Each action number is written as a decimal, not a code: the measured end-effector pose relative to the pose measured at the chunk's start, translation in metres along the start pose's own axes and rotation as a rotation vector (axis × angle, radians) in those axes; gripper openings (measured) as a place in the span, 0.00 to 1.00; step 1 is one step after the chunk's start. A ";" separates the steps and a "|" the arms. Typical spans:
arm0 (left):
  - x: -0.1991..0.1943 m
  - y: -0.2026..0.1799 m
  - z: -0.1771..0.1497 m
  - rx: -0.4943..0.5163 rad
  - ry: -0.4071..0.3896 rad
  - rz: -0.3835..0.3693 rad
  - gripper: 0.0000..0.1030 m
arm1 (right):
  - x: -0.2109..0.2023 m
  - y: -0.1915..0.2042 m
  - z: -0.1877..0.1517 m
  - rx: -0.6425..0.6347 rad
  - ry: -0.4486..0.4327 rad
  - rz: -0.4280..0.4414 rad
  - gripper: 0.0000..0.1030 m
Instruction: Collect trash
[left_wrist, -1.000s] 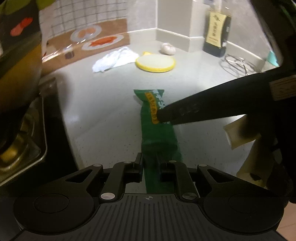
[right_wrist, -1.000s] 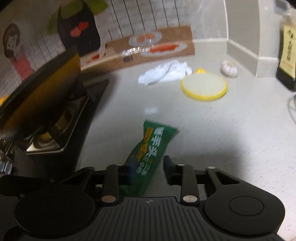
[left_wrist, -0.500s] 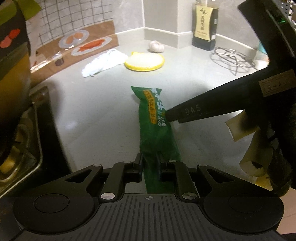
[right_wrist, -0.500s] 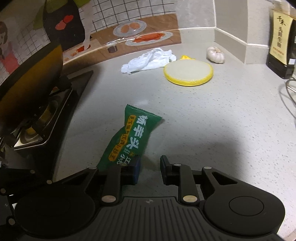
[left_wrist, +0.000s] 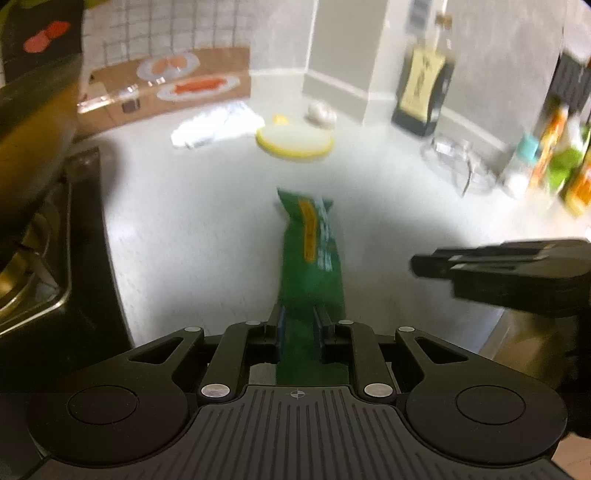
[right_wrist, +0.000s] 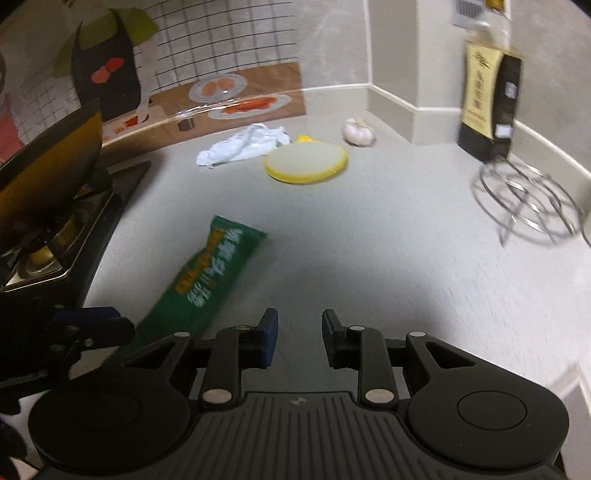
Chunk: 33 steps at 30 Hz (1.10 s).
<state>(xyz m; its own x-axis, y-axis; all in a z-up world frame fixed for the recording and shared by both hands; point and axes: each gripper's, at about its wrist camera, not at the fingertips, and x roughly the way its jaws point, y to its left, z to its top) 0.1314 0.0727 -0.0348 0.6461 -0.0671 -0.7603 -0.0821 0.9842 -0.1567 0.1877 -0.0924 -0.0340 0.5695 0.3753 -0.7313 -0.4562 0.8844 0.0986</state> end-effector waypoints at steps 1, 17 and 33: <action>0.004 -0.005 -0.001 0.017 0.015 0.009 0.19 | -0.002 -0.003 -0.004 0.009 0.000 0.002 0.26; 0.013 -0.038 0.002 0.113 0.052 0.047 0.29 | -0.020 -0.035 -0.037 0.099 -0.003 -0.004 0.32; 0.009 -0.026 0.021 0.076 -0.046 0.063 0.69 | -0.030 -0.042 -0.051 0.099 -0.026 -0.006 0.46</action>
<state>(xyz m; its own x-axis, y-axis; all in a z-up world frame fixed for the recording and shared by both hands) 0.1552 0.0503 -0.0249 0.6754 0.0013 -0.7374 -0.0673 0.9959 -0.0598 0.1549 -0.1548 -0.0504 0.5905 0.3758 -0.7142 -0.3833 0.9094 0.1616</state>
